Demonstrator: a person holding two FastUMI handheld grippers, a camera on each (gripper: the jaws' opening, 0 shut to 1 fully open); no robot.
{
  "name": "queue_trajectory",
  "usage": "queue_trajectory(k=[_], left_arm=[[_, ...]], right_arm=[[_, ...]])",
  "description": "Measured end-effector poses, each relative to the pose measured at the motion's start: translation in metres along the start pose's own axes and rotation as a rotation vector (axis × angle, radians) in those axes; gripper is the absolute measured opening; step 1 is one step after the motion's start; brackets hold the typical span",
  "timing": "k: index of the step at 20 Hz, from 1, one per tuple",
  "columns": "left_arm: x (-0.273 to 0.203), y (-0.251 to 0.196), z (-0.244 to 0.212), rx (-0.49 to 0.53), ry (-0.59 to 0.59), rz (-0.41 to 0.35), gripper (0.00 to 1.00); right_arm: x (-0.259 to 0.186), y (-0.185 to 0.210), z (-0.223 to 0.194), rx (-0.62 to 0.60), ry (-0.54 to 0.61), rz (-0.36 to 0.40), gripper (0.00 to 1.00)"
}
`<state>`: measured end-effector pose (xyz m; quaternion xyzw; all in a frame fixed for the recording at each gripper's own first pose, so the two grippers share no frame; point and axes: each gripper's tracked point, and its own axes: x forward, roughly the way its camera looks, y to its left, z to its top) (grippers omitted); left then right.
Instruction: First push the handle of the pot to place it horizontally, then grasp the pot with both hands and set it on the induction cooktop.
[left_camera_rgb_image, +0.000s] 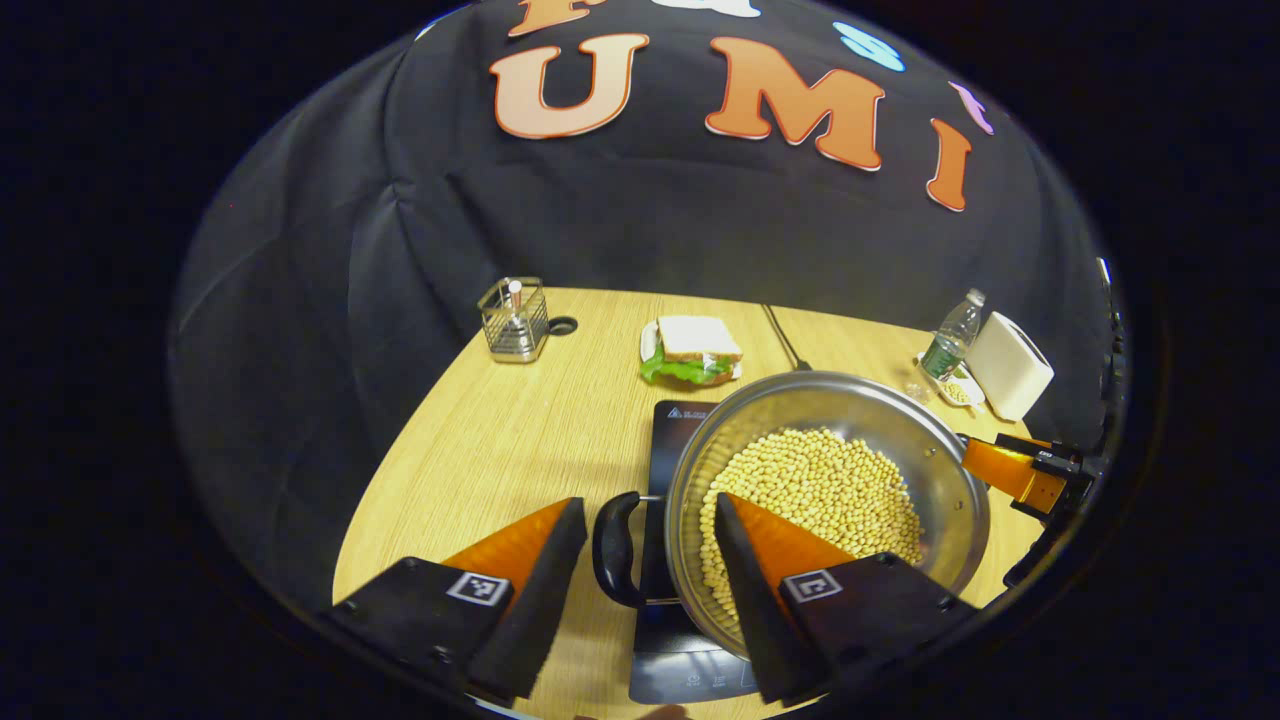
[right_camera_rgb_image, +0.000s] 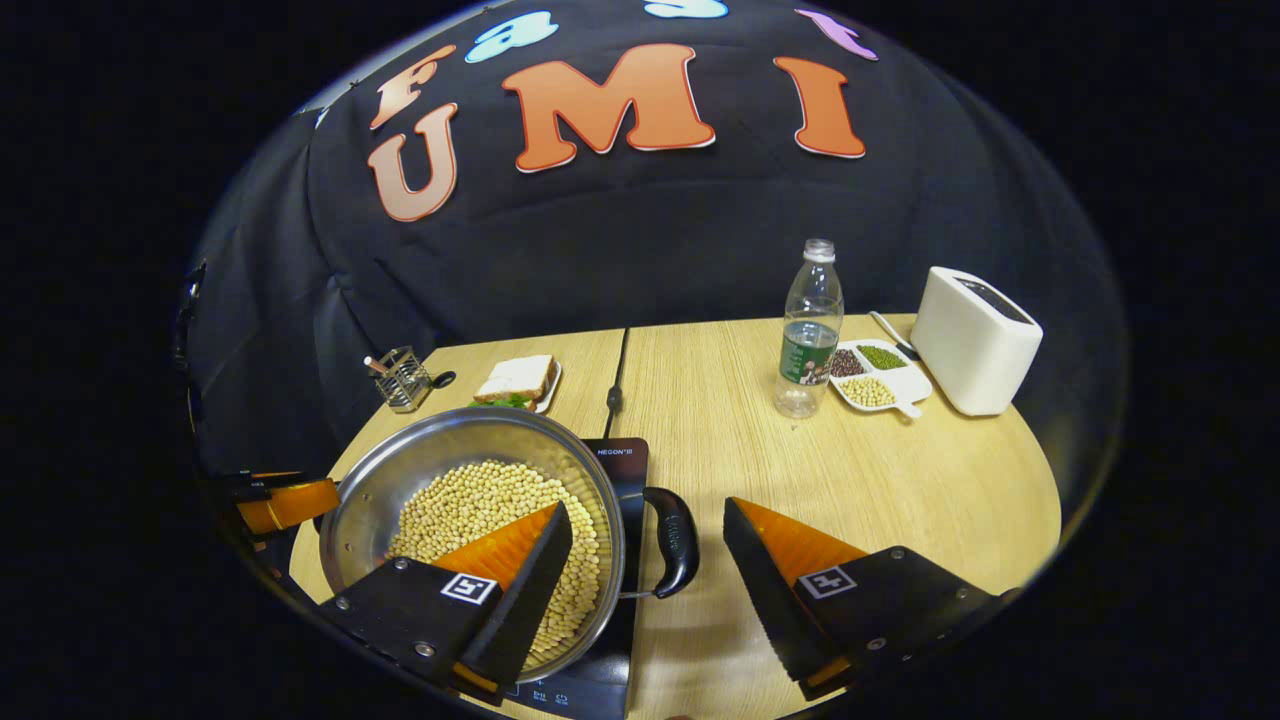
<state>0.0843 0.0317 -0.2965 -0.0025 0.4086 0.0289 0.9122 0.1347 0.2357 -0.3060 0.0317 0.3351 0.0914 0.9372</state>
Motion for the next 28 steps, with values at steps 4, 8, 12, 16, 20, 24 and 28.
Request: queue_trajectory(k=[4,8,12,16,20,24,28], left_arm=[[-0.052,-0.006,0.058,0.052,-0.203,0.060,0.99],[-0.124,-0.020,0.113,0.005,-0.371,0.034,0.99],[-0.195,-0.026,0.162,-0.009,-0.547,0.029,0.99],[-0.258,-0.011,0.198,-0.056,-0.676,0.052,0.96],[-0.312,0.023,0.220,-0.019,-0.801,0.186,0.98],[-0.331,0.009,0.220,-0.013,-0.832,0.154,0.99],[-0.338,-0.014,0.219,-0.159,-0.752,-0.043,1.00]], right_arm=[[-0.039,-0.014,0.035,-0.013,-0.104,0.000,0.94],[-0.088,-0.039,0.075,-0.031,-0.214,-0.021,0.94],[-0.150,-0.065,0.118,-0.072,-0.357,-0.046,0.94],[-0.206,-0.093,0.152,-0.092,-0.466,-0.083,0.94],[-0.253,-0.112,0.171,-0.081,-0.543,-0.091,0.93],[-0.278,-0.126,0.179,-0.075,-0.600,-0.106,0.94],[-0.286,-0.133,0.177,-0.067,-0.611,-0.106,0.93]])
